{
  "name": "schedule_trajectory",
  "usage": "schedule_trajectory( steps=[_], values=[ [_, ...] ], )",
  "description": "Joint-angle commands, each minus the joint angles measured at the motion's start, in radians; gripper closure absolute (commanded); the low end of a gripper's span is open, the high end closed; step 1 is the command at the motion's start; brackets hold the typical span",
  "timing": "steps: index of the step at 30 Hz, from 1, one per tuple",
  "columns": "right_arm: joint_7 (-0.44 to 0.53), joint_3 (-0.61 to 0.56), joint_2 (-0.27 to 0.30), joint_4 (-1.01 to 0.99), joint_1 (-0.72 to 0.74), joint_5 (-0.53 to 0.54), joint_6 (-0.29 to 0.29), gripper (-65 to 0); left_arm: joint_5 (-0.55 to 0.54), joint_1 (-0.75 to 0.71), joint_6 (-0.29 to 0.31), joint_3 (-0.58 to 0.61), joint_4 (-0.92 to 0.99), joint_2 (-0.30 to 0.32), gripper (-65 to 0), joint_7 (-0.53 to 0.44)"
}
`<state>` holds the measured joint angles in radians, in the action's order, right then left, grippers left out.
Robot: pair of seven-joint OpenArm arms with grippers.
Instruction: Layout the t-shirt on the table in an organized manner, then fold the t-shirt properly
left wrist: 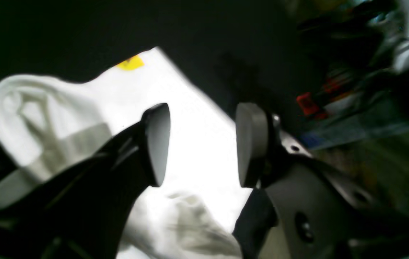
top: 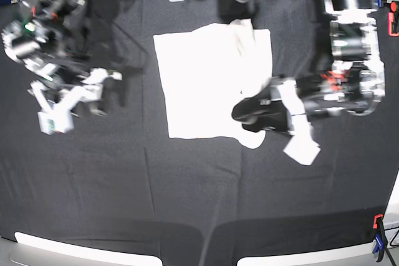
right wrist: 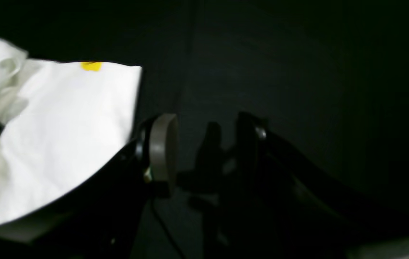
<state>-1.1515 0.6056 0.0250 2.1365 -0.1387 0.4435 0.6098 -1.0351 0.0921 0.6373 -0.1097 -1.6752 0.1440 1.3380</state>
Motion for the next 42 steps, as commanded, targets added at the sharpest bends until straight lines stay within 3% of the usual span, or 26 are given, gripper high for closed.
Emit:
schedule_trajectory(
  steps=[1,2,8,10,14,17,22,28,35,42],
  values=[
    [0.021,0.021,0.011,0.018,0.011,0.032,0.003,-26.3,0.019,0.021,0.005,0.023,-0.039,-0.016,-24.5,-0.031],
    [0.021,0.040,0.012,0.018,0.011,0.052,0.003,-26.3,0.077,0.022,-0.008,0.050,-0.058,-0.032,-23.1,-0.039],
    [0.020,0.075,0.020,0.018,0.011,0.088,0.003,-26.3,0.545,0.022,-0.216,0.241,-0.157,-0.077,-22.6,-0.191],
    [0.020,0.075,0.019,0.018,0.011,0.089,0.003,-26.3,0.617,0.021,-0.287,0.298,-0.157,-0.077,-22.6,-0.205],
    [0.021,0.075,0.019,0.018,0.011,0.089,0.003,-26.3,0.649,0.010,-0.322,0.399,-0.149,-0.077,-22.6,-0.267],
    [0.020,0.075,0.019,0.018,0.011,0.088,0.003,-26.3,0.804,0.010,-0.379,0.449,-0.122,-0.077,-22.6,-0.270],
    [0.020,0.075,0.019,0.018,0.011,0.089,0.003,-26.3,0.988,0.011,-0.384,0.451,-0.008,-0.074,-22.6,-0.270],
    [0.021,0.075,0.019,0.018,0.011,0.089,0.003,-26.3,1.020,0.019,-0.384,0.451,0.038,-0.025,-22.5,-0.264],
    [0.021,0.075,0.019,0.018,0.011,0.092,0.003,-26.3,1.017,0.055,-0.410,0.451,-0.098,0.093,-22.5,-0.212],
    [0.021,0.075,0.019,0.018,0.011,0.092,0.003,-26.3,1.016,0.055,-0.410,0.451,-0.105,0.237,-22.5,-0.179]
  ],
)
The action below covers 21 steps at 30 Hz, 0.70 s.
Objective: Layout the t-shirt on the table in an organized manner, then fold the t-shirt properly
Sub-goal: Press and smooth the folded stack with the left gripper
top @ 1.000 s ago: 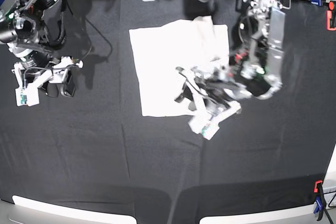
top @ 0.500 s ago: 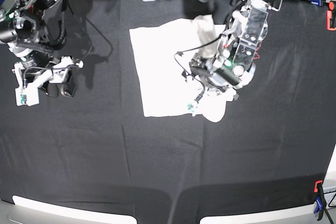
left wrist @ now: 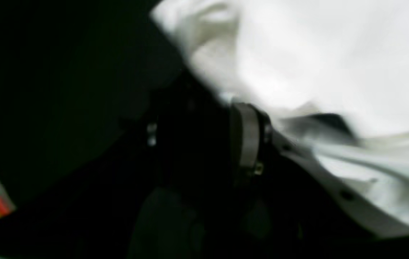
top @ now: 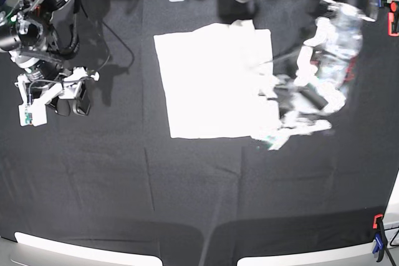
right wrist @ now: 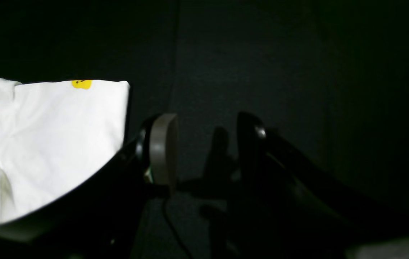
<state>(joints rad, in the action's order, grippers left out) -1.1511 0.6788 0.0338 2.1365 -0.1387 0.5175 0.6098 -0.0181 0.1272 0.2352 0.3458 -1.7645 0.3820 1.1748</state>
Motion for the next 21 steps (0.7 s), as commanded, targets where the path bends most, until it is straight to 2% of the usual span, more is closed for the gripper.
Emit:
schedule_trajectory(
  steps=[1,8,11,13,18,21],
  values=[
    [0.020,0.002,0.011,0.018,0.011,0.018,0.003,-26.3,-0.001,0.021,-0.009,-0.005,-0.016,0.014,-22.5,-0.016],
    [0.020,0.002,0.011,0.018,0.011,0.018,0.003,-26.3,-0.031,0.022,-0.089,-0.004,-0.148,0.006,-22.5,-0.026],
    [0.020,0.002,0.011,0.018,0.011,0.018,0.003,-26.3,-0.151,0.010,-0.125,-0.003,-0.220,-0.006,-22.5,-0.039],
    [0.020,0.002,0.010,0.018,0.011,0.018,0.003,-26.3,-0.223,-0.022,-0.124,-0.003,-0.250,-0.031,-22.5,-0.043],
    [0.021,0.002,0.011,0.018,0.011,0.018,0.003,-26.3,-0.252,-0.151,-0.124,-0.003,-0.257,-0.130,-22.5,-0.018],
    [0.026,0.002,0.011,0.018,0.011,0.018,0.003,-26.3,-0.351,-0.220,-0.111,0.002,-0.258,-0.189,-22.5,-0.017]
  ],
)
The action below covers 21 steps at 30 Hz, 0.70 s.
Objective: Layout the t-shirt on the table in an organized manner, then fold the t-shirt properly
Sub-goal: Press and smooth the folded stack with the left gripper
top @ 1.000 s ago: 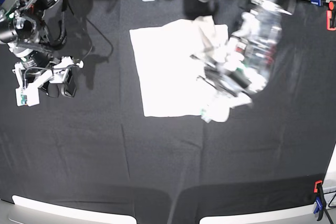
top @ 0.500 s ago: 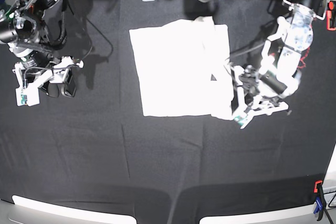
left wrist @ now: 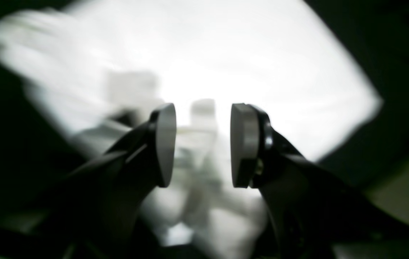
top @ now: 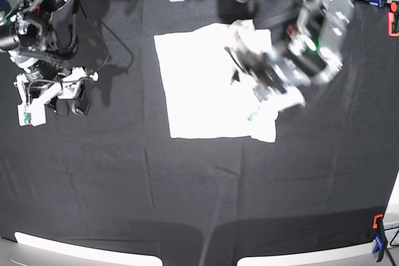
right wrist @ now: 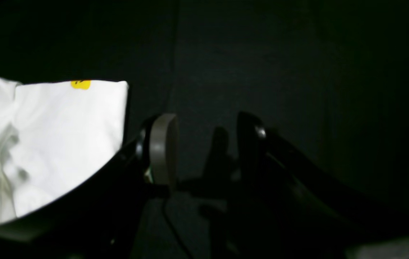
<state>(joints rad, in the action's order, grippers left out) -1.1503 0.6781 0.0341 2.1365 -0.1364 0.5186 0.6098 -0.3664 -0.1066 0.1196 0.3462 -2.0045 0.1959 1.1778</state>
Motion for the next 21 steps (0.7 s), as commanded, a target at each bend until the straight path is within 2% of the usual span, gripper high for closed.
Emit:
schedule_trajectory(
  steps=[1,4,7,12,15,17,21],
  values=[
    [0.028,0.002,0.010,0.018,0.009,0.017,0.003,-26.3,-0.018,0.002,0.027,0.010,-0.018,-0.017,-22.5,-0.023],
    [0.029,0.002,0.010,0.018,0.009,0.017,0.003,-26.3,0.002,-0.007,0.045,0.061,-0.018,-0.032,-22.5,-0.028],
    [0.030,0.002,0.011,0.018,0.009,0.017,0.003,-26.3,0.115,-0.014,0.026,0.139,-0.018,-0.032,-22.4,-0.022],
    [0.035,0.002,0.010,0.018,0.009,0.017,0.003,-26.3,0.475,-0.068,-0.056,0.289,-0.017,-0.031,-21.5,-0.014],
    [0.034,0.002,0.010,0.018,0.009,0.017,0.003,-26.3,0.620,-0.082,-0.065,0.333,-0.017,-0.027,-21.5,0.037],
    [0.034,0.002,0.010,0.018,0.009,0.017,0.003,-26.3,0.663,-0.081,-0.074,0.337,-0.017,-0.009,-21.5,0.053],
    [0.034,0.002,0.010,0.018,0.009,0.017,0.003,-26.3,0.764,-0.081,-0.150,0.336,-0.017,0.068,-21.5,0.066]
  ],
)
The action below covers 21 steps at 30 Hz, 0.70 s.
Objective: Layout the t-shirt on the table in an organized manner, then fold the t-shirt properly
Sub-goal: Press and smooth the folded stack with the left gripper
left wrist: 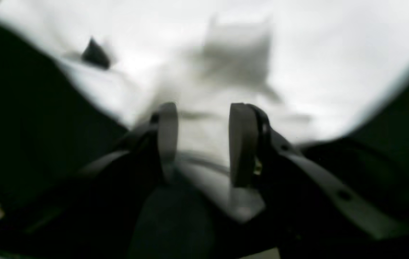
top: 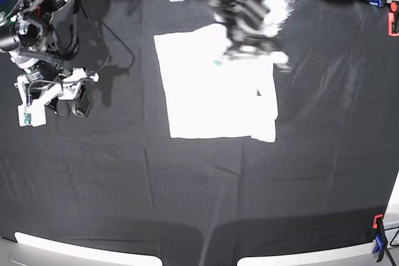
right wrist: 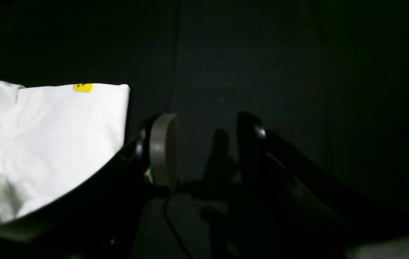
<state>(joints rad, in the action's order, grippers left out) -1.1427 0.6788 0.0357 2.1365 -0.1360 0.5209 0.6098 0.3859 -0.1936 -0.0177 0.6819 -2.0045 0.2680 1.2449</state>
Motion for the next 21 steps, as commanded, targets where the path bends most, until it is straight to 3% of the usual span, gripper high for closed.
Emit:
schedule_trajectory(
  steps=[1,7,10,21],
  values=[
    [0.027,0.002,0.009,0.018,0.008,0.014,0.003,-26.3,0.033,0.006,-0.027,0.000,-0.017,0.020,-21.5,0.005],
    [0.027,0.002,0.009,0.018,0.008,0.014,0.003,-26.3,0.055,0.005,-0.130,0.000,-0.017,0.159,-21.5,0.060],
    [0.027,0.002,0.009,0.018,0.008,0.014,0.003,-26.3,0.055,0.005,-0.140,0.000,-0.017,0.205,-21.5,0.068],
    [0.025,0.002,0.009,0.018,0.008,0.027,0.003,-26.3,0.017,-0.008,-0.140,0.000,-0.018,0.230,-21.5,0.071]
  ],
)
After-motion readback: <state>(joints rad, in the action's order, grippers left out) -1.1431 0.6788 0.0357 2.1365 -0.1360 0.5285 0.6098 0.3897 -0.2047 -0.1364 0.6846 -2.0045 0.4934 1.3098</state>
